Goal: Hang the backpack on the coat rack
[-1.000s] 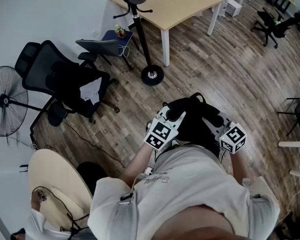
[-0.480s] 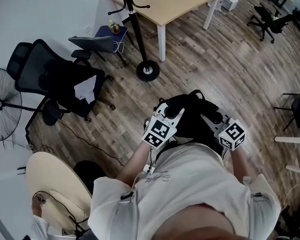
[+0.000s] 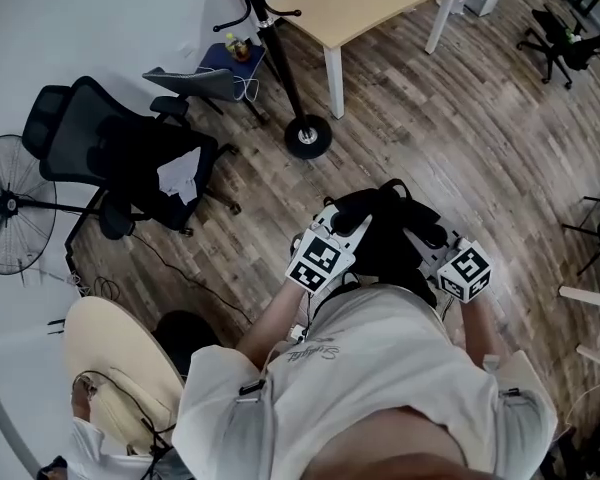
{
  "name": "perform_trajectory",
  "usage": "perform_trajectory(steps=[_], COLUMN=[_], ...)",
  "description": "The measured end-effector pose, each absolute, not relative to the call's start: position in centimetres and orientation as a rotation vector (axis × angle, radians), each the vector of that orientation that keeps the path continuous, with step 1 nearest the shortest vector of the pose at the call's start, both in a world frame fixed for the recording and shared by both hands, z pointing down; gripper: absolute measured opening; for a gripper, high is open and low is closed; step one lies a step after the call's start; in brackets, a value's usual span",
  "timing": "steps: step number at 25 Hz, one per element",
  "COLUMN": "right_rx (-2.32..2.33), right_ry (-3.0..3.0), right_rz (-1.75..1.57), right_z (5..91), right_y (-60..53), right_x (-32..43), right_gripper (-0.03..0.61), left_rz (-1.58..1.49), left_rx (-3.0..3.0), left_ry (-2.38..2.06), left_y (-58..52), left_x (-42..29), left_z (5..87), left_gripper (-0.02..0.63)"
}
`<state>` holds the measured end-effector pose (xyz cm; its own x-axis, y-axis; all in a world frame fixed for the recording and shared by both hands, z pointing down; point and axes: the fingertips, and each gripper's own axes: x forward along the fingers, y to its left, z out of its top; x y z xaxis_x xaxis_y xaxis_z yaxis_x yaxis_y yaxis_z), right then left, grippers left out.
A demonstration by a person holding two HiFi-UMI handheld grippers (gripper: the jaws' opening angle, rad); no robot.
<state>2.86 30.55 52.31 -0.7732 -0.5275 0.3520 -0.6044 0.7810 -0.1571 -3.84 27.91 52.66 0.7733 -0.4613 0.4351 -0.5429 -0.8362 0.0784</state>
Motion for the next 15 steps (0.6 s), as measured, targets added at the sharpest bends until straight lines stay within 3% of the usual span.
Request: perform_trajectory(steps=[15], right_rx=[0.788], right_ry=[-2.787], right_rz=[0.192], right_z=[52.1], right_y=[17.9], right_x=[11.5], right_gripper=[0.029], left_rz=[0.628], left_rx=[2.765], left_ry=[-0.907], left_y=[15.5], left_x=[4.5], left_z=[52.2], left_gripper=[0.044])
